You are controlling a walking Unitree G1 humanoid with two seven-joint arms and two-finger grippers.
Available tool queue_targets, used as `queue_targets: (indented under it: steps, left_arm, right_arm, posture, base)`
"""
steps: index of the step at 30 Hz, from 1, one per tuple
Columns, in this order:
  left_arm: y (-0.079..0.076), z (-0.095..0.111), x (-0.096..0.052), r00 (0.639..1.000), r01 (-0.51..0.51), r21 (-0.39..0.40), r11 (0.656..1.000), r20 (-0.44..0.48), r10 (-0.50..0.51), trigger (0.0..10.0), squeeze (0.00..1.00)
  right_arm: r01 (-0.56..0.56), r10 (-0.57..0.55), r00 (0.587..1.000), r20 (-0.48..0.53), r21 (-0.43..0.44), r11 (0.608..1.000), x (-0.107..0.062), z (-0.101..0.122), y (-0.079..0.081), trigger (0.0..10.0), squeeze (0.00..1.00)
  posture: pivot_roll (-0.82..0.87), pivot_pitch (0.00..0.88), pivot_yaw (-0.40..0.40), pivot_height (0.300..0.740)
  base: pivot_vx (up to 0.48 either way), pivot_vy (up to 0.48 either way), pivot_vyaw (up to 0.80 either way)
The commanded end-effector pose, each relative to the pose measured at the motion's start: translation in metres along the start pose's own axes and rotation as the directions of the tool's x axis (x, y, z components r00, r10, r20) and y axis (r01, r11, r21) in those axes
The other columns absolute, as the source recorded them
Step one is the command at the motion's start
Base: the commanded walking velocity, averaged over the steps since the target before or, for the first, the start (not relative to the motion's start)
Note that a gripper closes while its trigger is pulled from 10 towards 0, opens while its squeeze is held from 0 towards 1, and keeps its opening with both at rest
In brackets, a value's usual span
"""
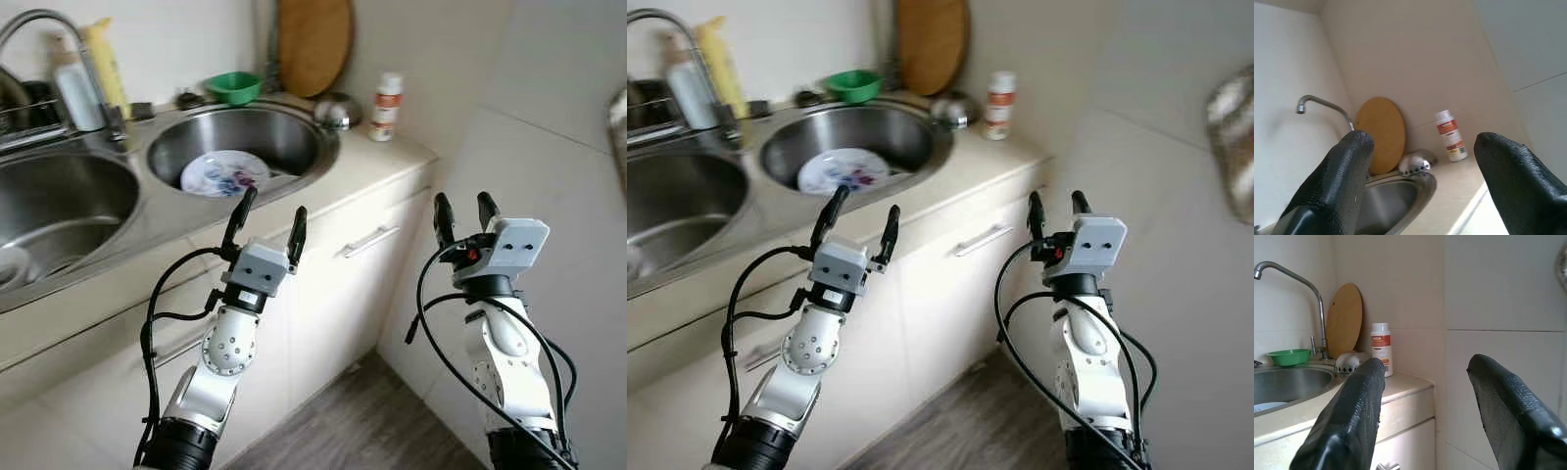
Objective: Kitchen organization
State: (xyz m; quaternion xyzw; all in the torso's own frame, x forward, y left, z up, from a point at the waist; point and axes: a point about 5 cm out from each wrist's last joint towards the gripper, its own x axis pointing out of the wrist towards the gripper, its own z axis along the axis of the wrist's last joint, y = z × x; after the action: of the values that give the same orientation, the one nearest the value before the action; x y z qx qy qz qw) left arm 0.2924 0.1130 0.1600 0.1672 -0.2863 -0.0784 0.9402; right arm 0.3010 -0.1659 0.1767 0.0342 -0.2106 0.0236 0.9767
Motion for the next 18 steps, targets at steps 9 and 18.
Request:
queue_targets:
  steps: [9,18]
  left_arm:
    - [0.0,-0.005,-0.004,0.999,0.018,-0.013,1.0,-0.033,-0.019,10.0,0.0]
    - [-0.001,-0.005,-0.004,0.999,0.03,-0.021,0.999,-0.036,-0.03,10.0,0.0]
  right_arm:
    - [-0.016,0.016,0.997,-0.07,-0.004,1.0,-0.008,-0.009,0.0,10.0,0.0]
    - [-0.009,0.007,0.994,-0.109,-0.019,1.0,-0.012,-0.015,-0.005,10.0,0.0]
  posture:
    - [0.04,0.0,0.016,0.74]
    - [0.04,0.0,0.02,0.74]
  base:
    - [0.0,0.48,-0.8]
    - [0.0,0.48,-0.8]
